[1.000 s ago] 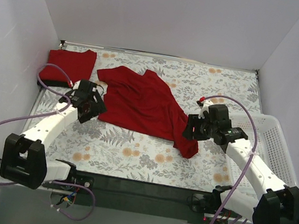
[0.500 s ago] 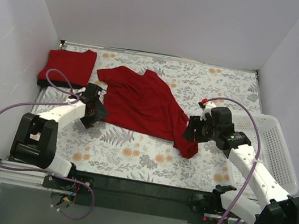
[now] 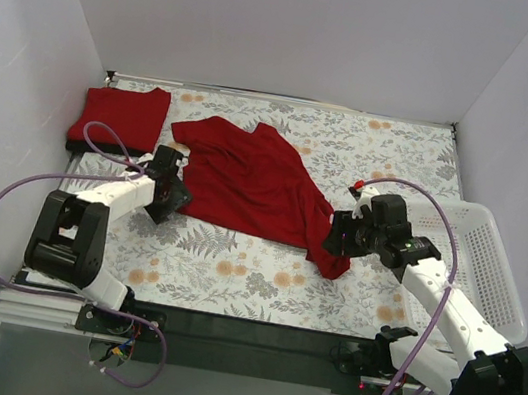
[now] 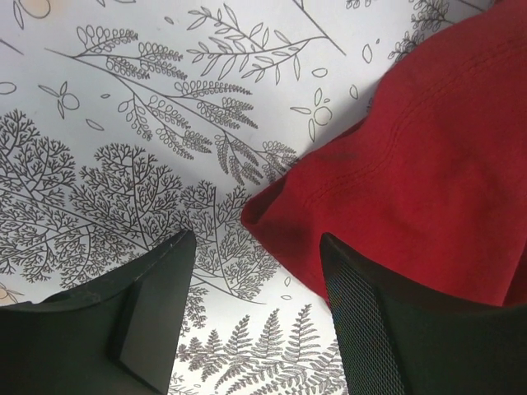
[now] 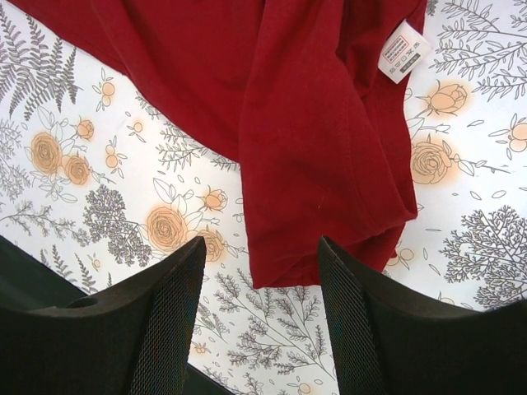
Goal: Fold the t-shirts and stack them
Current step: Flatten the tshirt out
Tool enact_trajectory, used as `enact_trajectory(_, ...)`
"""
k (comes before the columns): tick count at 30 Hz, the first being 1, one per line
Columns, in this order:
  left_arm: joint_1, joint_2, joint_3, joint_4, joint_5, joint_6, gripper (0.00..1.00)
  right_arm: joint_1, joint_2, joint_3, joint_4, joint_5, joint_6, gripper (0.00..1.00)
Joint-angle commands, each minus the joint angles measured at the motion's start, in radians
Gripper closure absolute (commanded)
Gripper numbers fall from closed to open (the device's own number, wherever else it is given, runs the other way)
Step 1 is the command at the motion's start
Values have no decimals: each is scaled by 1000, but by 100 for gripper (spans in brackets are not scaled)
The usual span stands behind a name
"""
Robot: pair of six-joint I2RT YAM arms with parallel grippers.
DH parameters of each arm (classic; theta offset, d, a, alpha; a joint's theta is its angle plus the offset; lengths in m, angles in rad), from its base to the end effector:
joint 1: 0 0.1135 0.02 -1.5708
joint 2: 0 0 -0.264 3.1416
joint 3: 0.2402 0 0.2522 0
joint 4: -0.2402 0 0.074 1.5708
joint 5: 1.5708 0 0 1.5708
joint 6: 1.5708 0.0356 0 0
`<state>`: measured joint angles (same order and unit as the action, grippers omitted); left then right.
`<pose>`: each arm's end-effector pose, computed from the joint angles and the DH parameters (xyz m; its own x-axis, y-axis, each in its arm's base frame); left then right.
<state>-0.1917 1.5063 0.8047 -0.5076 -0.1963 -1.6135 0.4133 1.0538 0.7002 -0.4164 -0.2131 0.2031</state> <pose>0.2638 -0.0441 0.1628 -0.0798 -0.9827 -0.1672 -0.9224 0.1364 -0.3612 0.1968 0.0945 0.2387 -0.7316 -0.1056 -0.6735 -0.3921 0.8734 0.2890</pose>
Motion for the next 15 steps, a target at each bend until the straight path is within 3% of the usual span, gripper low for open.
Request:
enact_trajectory(1, -3, 37, 21, 20, -48, -11, 43, -2, -29, -28, 48, -19, -10, 46)
enact_trajectory(8, -18, 81, 22, 21, -51, -3, 56, -4, -37, -41, 60, -17, -5, 46)
enact_trajectory(15, -45, 107, 28, 18, -51, -5, 59, -2, -55, -41, 62, 21, -7, 46)
